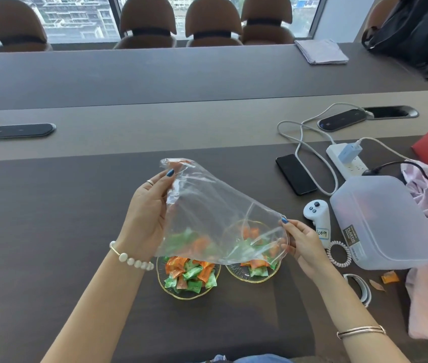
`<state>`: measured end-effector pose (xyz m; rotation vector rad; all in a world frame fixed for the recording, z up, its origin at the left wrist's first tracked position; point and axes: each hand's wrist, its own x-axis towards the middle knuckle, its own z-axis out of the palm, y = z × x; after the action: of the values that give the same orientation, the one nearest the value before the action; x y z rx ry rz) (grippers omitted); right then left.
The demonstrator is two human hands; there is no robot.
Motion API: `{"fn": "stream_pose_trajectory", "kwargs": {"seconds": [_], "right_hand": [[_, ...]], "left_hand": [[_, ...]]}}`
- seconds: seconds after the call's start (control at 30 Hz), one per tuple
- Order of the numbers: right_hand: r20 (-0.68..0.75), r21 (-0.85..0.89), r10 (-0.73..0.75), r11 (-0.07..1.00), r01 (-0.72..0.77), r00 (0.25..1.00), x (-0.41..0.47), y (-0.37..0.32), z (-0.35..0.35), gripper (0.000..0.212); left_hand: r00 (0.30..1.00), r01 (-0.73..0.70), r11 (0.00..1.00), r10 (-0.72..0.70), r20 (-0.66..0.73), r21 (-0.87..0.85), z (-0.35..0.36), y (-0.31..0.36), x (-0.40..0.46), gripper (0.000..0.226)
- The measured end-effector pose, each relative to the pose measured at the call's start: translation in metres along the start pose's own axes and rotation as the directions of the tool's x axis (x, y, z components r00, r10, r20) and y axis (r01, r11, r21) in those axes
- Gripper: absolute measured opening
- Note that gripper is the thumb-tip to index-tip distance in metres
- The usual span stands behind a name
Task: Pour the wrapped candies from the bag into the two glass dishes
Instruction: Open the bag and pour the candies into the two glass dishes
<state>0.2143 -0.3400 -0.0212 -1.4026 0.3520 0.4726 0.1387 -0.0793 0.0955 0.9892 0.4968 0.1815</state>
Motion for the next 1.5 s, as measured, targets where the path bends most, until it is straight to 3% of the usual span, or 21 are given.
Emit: {"fn": "stream_pose_trajectory", "kwargs": {"seconds": [0.23,0.5,0.77,1.07,1.17,1.3,1.43,1.5], "right_hand": [[-0.015,-0.083,-0.157,0.984,0.155,0.987,-0.005,-0.007,0.026,0.007],[0.057,-0.250,-0.281,0.925,0.287,0.958,-0.016,-0.006,0.098,0.018],[0.213,-0.301,-0.314,0.880,0.368,0.925,-0.034,0.019,0.201,0.020],[0.340,-0.452,-0.225,0.812,0.368,0.913,-0.034,0.086,0.301,0.041],[0.351,-0.503,-0.162,0.798,0.332,0.922,-0.036,0.105,0.316,0.045],[0.333,-0.499,-0.144,0.811,0.304,0.932,-0.038,0.116,0.324,0.047],[0.284,-0.453,-0.208,0.831,0.322,0.936,-0.042,0.106,0.313,0.046],[0.234,-0.418,-0.253,0.846,0.332,0.939,-0.045,0.093,0.300,0.043]], "left_hand": [[0.995,-0.060,0.996,0.065,-0.070,0.066,-0.050,0.014,-0.001,0.021],[0.966,-0.114,0.875,0.209,-0.154,0.470,-0.139,0.033,0.011,0.020],[0.974,-0.145,0.804,0.220,-0.061,0.577,-0.240,0.064,0.001,0.038],[0.984,-0.005,0.628,0.140,-0.107,0.778,-0.359,0.079,0.016,0.049],[0.977,0.115,0.575,0.082,-0.197,0.810,-0.388,0.076,0.020,0.052],[0.982,0.117,0.617,0.044,-0.182,0.778,-0.395,0.070,0.020,0.055],[0.991,0.038,0.838,0.039,-0.129,0.544,-0.359,0.080,0.020,0.051],[0.998,-0.011,0.902,0.037,-0.051,0.432,-0.332,0.090,0.020,0.049]]}}
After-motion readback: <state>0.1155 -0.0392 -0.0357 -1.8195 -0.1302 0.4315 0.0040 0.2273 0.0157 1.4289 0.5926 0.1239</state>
